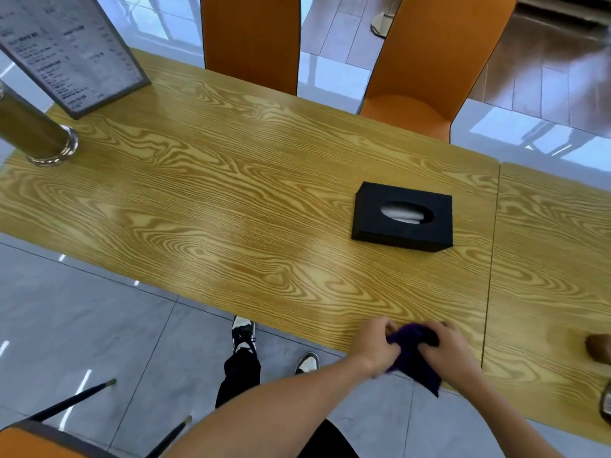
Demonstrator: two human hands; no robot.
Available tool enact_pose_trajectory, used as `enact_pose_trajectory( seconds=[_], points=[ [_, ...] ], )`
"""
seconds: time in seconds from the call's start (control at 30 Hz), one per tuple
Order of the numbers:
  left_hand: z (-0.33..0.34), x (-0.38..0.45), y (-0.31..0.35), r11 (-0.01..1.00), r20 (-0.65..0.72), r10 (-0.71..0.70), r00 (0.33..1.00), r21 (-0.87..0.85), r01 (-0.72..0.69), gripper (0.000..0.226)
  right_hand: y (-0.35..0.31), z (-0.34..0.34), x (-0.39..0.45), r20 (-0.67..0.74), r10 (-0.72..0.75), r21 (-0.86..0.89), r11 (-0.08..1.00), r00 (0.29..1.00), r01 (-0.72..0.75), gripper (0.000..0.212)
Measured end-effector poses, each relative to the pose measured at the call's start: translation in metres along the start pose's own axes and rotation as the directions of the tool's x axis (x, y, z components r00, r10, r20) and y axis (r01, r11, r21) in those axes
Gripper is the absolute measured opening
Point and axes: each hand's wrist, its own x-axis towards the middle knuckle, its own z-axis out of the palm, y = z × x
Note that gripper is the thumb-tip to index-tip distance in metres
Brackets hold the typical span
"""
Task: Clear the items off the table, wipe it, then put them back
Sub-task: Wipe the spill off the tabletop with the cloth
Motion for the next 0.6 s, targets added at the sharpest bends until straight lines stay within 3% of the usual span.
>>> enact_pose_trajectory(
  seconds=[0.1,0.23,0.37,0.47,0.6],
  points=[
    [-0.009,0.015,0.031,0.995,-0.056,0.095,0.994,0.03,-0.093,0.033,-0.001,-0.012,0.007,-0.142,0.096,0.169,0.983,0.985,-0.071,0.027],
    [-0.029,0.025,0.028,0.988,-0.041,0.073,0.996,0.142,-0.067,0.047,-0.004,0.001,0.009,-0.107,0.138,0.187,0.976,0.985,-0.116,0.033],
    [-0.042,0.015,0.016,0.972,0.006,0.063,0.998,0.228,-0.062,0.044,-0.013,0.007,0.002,-0.156,0.1,-0.136,0.983,0.983,-0.121,0.045],
    [-0.056,0.009,0.009,0.941,0.022,0.093,0.995,0.326,-0.095,0.043,-0.03,0.007,0.001,-0.179,-0.016,-0.434,0.899,0.984,-0.065,0.055],
    [-0.082,0.001,0.011,0.864,0.0,0.13,0.991,0.491,-0.114,0.051,-0.078,0.001,0.005,-0.061,-0.17,-0.429,0.894,0.984,0.128,0.058]
  ],
)
